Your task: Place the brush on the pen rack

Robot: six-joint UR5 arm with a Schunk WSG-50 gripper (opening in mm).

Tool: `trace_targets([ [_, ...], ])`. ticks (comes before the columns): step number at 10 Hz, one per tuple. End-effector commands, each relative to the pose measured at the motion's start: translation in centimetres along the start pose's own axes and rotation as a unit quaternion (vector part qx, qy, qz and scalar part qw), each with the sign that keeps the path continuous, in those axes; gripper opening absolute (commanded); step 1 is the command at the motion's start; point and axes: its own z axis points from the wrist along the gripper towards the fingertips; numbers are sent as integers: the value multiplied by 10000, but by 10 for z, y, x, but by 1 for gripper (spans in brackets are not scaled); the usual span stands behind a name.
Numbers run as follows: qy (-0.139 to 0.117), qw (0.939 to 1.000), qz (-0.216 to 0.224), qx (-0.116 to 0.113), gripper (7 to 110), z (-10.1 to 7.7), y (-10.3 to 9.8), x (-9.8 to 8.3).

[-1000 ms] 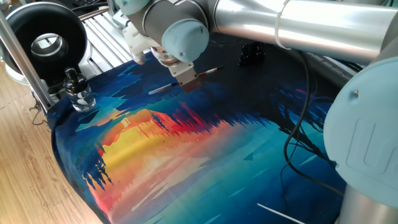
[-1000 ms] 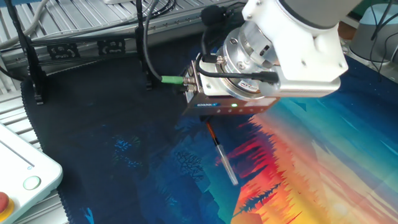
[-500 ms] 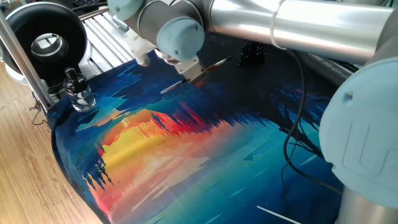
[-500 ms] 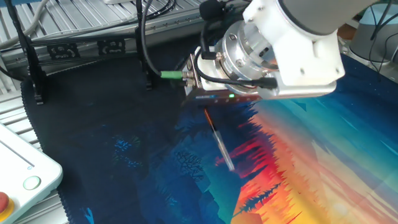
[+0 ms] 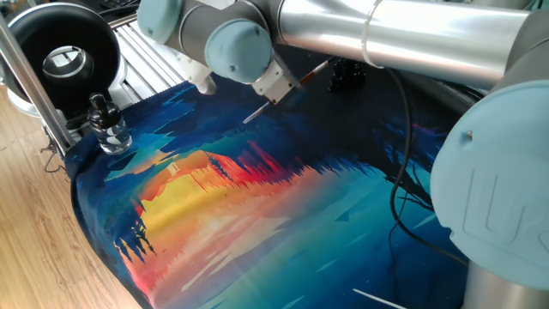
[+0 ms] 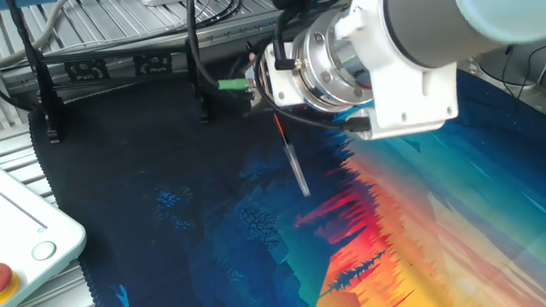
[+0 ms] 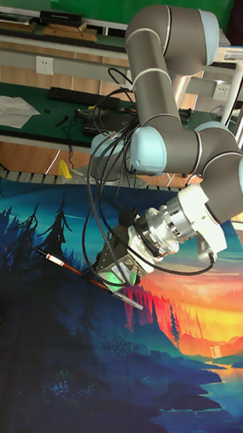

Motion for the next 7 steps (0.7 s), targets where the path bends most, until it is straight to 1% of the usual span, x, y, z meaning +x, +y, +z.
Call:
trace_targets([
  [1, 726, 9963, -400, 223, 7, -3, -13, 37],
  [2, 827, 9948, -551, 240, 7, -4, -15, 41],
  [3, 831, 9939, -707, 173, 7, -4, -12, 42],
  [4, 714, 9939, -834, 58, 7, -3, -7, 36],
  [5, 649, 9936, -926, 14, 7, -2, -4, 33],
  [6, 720, 9925, -983, 1, 7, -3, -4, 37],
  [7, 844, 9916, -983, -12, 7, -4, -4, 43],
])
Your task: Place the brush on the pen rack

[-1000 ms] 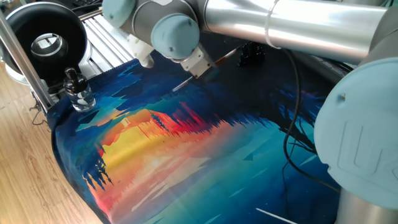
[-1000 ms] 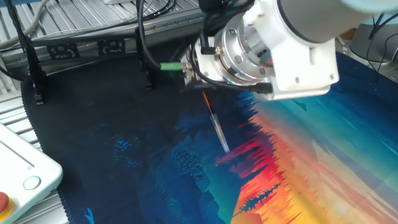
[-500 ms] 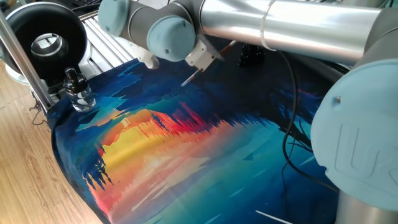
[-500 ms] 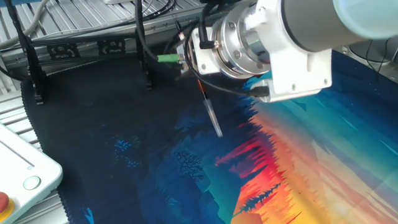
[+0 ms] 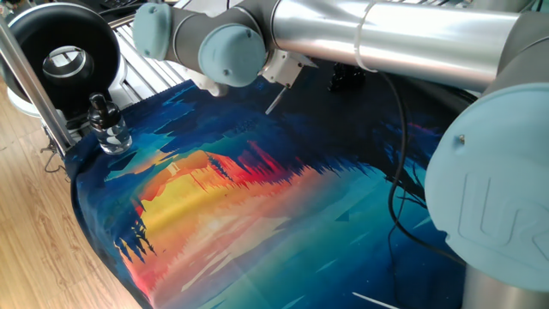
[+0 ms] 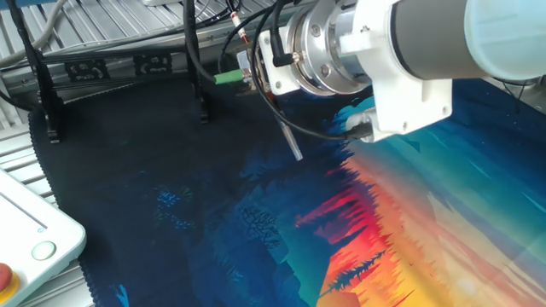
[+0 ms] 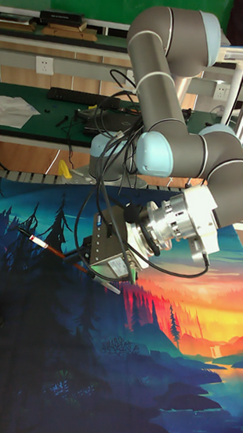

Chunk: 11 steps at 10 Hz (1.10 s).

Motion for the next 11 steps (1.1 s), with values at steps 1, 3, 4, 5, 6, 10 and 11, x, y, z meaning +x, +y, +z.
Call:
trace_targets([
  [1, 322, 9994, -129, -70, 7, 0, 3, 17],
  [3, 399, 9989, -229, 3, 7, 0, -1, 21],
  [4, 315, 9991, -294, 40, 7, 0, -3, 16],
  [5, 208, 9992, -328, 48, 7, 1, -3, 11],
  [6, 101, 9995, -308, 42, 7, 1, -3, 6],
  [10, -1065, 9934, 136, -400, 7, -6, 19, -52],
  [11, -1320, 9896, 299, -488, 7, -9, 22, -65],
])
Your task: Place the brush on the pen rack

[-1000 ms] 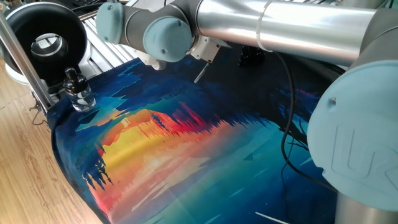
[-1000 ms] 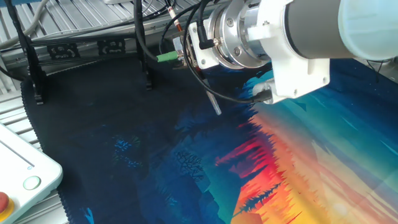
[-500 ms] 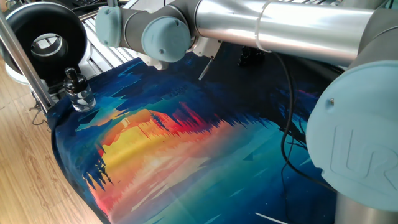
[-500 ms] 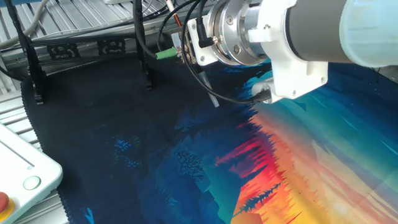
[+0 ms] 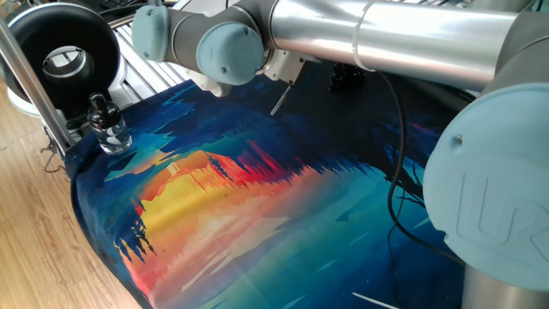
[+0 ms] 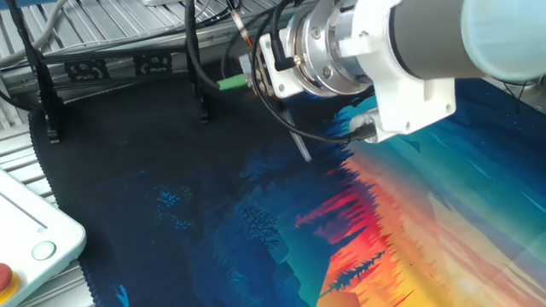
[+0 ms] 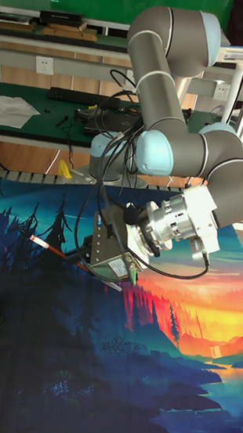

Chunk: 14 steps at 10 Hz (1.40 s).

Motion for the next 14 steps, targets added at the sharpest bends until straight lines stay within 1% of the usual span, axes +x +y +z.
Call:
trace_targets([
  [1, -1020, 9933, 394, -365, 7, -6, 15, -49],
  [2, -1012, 9934, 403, -357, 7, -6, 15, -49],
  [3, -802, 9960, 304, -248, 7, -4, 10, -38],
  [5, -563, 9980, 231, -174, 7, -2, 7, -26],
  [6, -563, 9979, 261, -176, 7, -1, 8, -24],
  [7, -563, 9980, 246, -175, 7, 3, 8, -15],
  [8, -488, 9985, 223, -146, 7, 8, 7, 0],
  [9, -367, 9990, 211, -124, 7, 13, 7, 19],
  [10, -231, 9995, 216, -79, 7, 19, 6, 42],
  [11, -209, 9996, 180, -70, 7, 24, 7, 53],
  [12, -201, 9996, 181, -70, 7, 27, 9, 59],
  [13, -284, 9992, 242, -106, 7, 26, 11, 53],
  [14, -903, 9942, 506, -289, 7, 22, 18, 22],
])
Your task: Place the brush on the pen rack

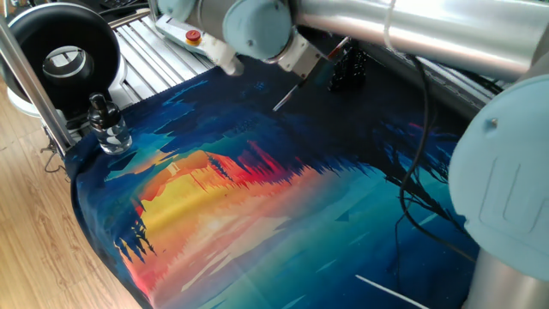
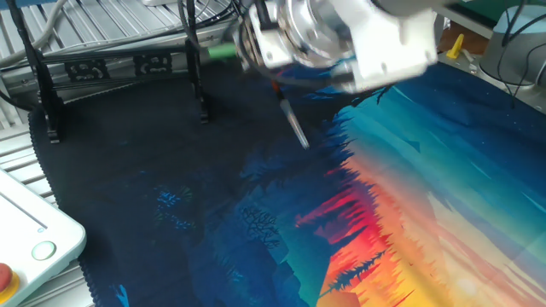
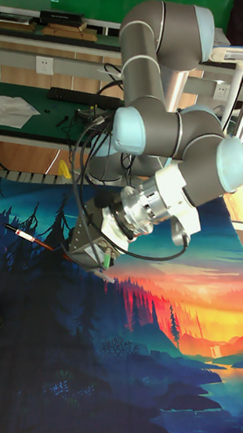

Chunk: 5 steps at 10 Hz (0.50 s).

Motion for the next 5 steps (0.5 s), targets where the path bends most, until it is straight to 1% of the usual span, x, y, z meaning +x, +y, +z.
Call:
trace_targets([
  [1, -1107, 9919, 411, -459, 7, -3, 21, -45],
  [2, -1663, 9831, 427, -631, 7, -12, 28, -72],
  [3, -1970, 9765, 489, -722, 7, -18, 31, -87],
  [4, -2055, 9731, 713, -756, 7, -20, 30, -92],
  [5, -2343, 9649, 805, -877, 7, -27, 34, -106],
])
